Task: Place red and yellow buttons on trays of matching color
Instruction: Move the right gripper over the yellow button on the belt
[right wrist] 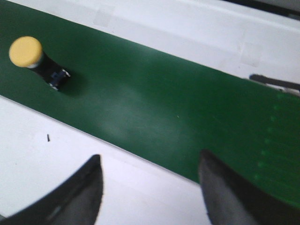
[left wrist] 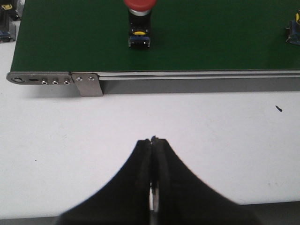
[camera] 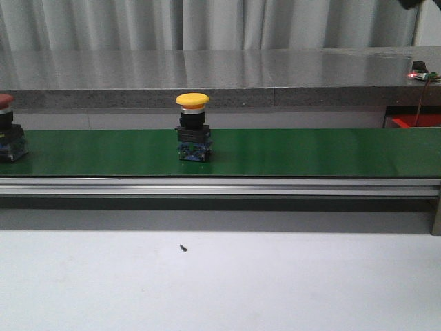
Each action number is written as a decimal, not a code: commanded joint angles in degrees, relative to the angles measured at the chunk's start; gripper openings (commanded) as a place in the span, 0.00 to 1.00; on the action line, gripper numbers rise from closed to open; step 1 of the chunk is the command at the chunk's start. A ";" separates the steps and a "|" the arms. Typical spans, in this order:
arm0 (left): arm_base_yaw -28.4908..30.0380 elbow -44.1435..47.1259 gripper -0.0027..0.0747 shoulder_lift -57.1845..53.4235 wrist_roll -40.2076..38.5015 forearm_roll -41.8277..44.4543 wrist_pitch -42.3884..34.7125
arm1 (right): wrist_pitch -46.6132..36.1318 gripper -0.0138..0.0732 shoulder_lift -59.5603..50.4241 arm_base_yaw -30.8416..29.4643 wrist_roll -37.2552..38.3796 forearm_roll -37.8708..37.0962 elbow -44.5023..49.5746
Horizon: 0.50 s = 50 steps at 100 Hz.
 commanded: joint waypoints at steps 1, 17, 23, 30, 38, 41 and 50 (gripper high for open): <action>-0.34 -1.49 0.01 -0.19 0.09 -0.31 -2.75 | -1.46 0.88 1.34 1.73 -0.96 1.02 -5.33; -0.34 -1.49 0.01 -0.19 0.09 -0.31 -2.75 | 4.21 0.91 7.46 4.21 -0.96 1.02 -12.27; -0.34 -1.49 0.01 -0.19 0.09 -0.31 -2.75 | 5.65 0.91 9.61 5.44 -0.96 1.08 -14.86; -0.34 -1.49 0.01 -0.19 0.09 -0.31 -2.75 | 6.91 0.91 12.02 6.91 -0.96 1.08 -17.60; -0.34 -1.49 0.01 -0.19 0.09 -0.31 -2.75 | 7.50 0.91 14.72 8.67 -0.16 0.60 -20.22; -0.34 -1.49 0.01 -0.19 0.09 -0.31 -2.75 | 7.59 0.91 15.62 9.43 0.44 0.06 -21.30; -0.34 -1.49 0.01 -0.19 0.09 -0.31 -2.75 | 7.99 0.91 18.36 11.56 3.97 -2.69 -23.82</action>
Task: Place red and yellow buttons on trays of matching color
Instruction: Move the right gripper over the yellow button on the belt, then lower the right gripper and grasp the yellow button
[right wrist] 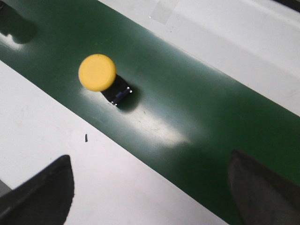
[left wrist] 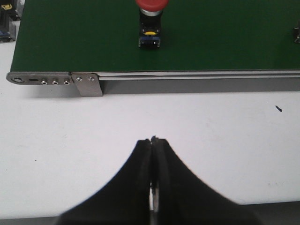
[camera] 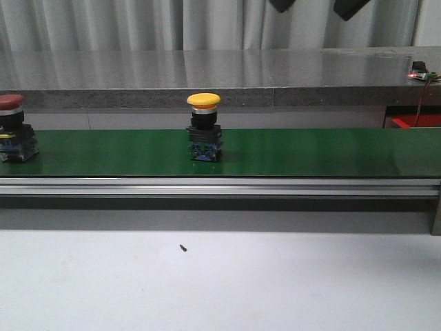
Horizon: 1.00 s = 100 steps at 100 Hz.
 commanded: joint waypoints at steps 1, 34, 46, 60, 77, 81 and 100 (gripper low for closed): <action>-0.34 -1.49 0.01 -0.19 0.09 -0.31 -2.75 | -1.45 0.91 0.65 1.90 3.23 -2.38 -4.37; -0.34 -1.49 0.01 -0.19 0.09 -0.31 -2.75 | 5.49 0.91 9.75 7.21 8.10 -7.09 -14.12; -0.34 -1.49 0.01 -0.19 0.09 -0.31 -2.75 | 8.87 0.91 13.44 7.98 8.39 -7.07 -18.26; -0.34 -1.49 0.01 -0.19 0.09 -0.31 -2.75 | 9.39 0.91 16.07 8.00 8.39 -7.07 -20.62; -0.34 -1.49 0.01 -0.19 0.09 -0.31 -2.75 | 9.60 0.91 18.52 8.00 8.39 -6.45 -21.62; -0.34 -1.49 0.01 -0.19 0.09 -0.31 -2.75 | 9.45 0.91 18.98 8.00 8.39 -6.36 -21.62; -0.34 -1.49 0.01 -0.19 0.09 -0.31 -2.86 | 7.81 0.91 21.25 7.93 8.34 -6.42 -21.69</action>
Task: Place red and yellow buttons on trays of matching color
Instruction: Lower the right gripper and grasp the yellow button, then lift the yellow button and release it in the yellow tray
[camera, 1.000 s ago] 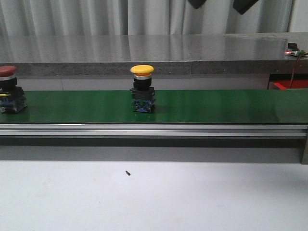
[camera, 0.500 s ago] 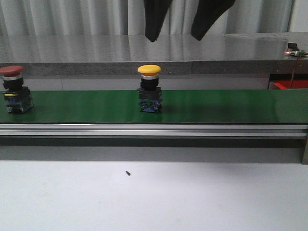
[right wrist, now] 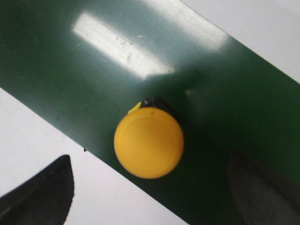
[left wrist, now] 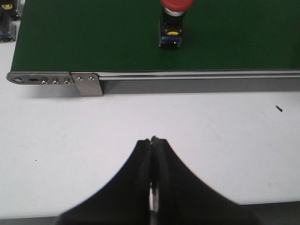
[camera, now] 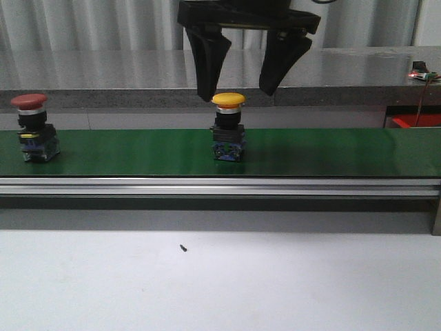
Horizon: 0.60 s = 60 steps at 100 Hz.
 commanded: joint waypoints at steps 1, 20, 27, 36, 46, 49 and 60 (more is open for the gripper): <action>-0.34 -1.49 0.01 -0.19 0.09 -0.39 -2.95 | -2.24 0.91 -2.03 -0.06 0.03 0.33 -2.04; -0.34 -1.49 0.01 -0.19 0.09 -0.39 -2.95 | -2.47 0.82 0.54 -0.06 -0.04 0.33 -2.82; -0.34 -1.49 0.01 -0.19 0.09 -0.39 -2.95 | -2.59 0.74 0.69 -0.06 -0.04 0.20 -2.82; -0.34 -1.49 0.01 -0.19 0.09 -0.39 -2.95 | -2.62 0.60 0.69 -0.06 -0.04 -0.18 -2.82; -0.34 -1.49 0.01 -0.19 0.09 -0.39 -2.95 | -2.62 0.46 0.69 -0.25 -0.04 -0.31 -2.82; -0.34 -1.49 0.01 -0.19 0.09 -0.39 -2.95 | -2.62 0.43 0.69 -0.25 -0.04 -0.31 -2.82; -0.34 -1.49 0.01 -0.19 0.09 -0.39 -2.95 | -2.71 0.38 0.61 -0.25 -0.04 -0.38 -2.82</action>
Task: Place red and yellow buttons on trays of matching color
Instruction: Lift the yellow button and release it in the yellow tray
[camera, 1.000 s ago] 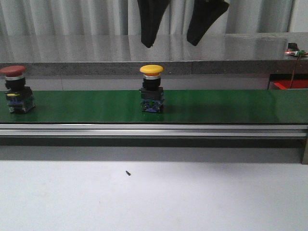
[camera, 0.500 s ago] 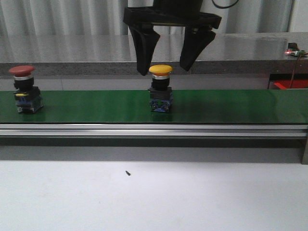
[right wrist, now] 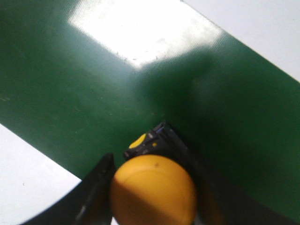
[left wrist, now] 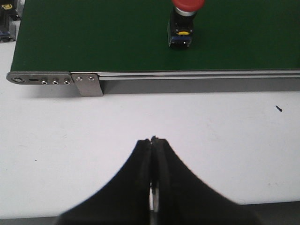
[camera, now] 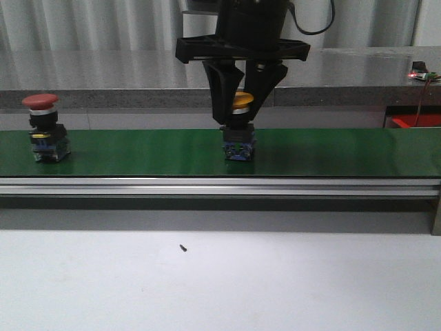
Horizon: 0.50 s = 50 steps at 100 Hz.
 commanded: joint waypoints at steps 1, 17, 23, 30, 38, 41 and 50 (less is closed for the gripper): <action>-0.34 -1.49 0.01 -0.19 0.09 -0.39 -2.95 | -1.55 0.38 -3.67 -0.25 -0.08 -0.06 -1.87; -0.34 -1.49 0.01 -0.19 0.09 -0.39 -2.95 | -1.96 0.38 -6.42 -0.41 -0.28 -0.84 -1.49; -0.34 -1.49 0.01 -0.19 0.09 -0.39 -2.95 | -1.46 0.38 -7.78 -0.80 -0.23 -1.90 -1.14; -0.34 -1.49 0.01 -0.19 0.09 -0.39 -2.95 | -1.06 0.38 -9.81 -1.45 -0.12 -2.74 0.02; -0.34 -1.49 0.01 -0.19 0.09 -0.39 -2.95 | -1.19 0.38 -11.73 -2.15 0.08 -2.95 1.65; -0.34 -1.49 0.01 -0.19 0.09 -0.39 -2.95 | -1.30 0.38 -12.78 -2.59 0.34 -2.95 2.61; -0.34 -1.49 0.01 -0.19 0.09 -0.39 -2.95 | -1.42 0.38 -15.66 -3.87 1.02 -3.05 5.84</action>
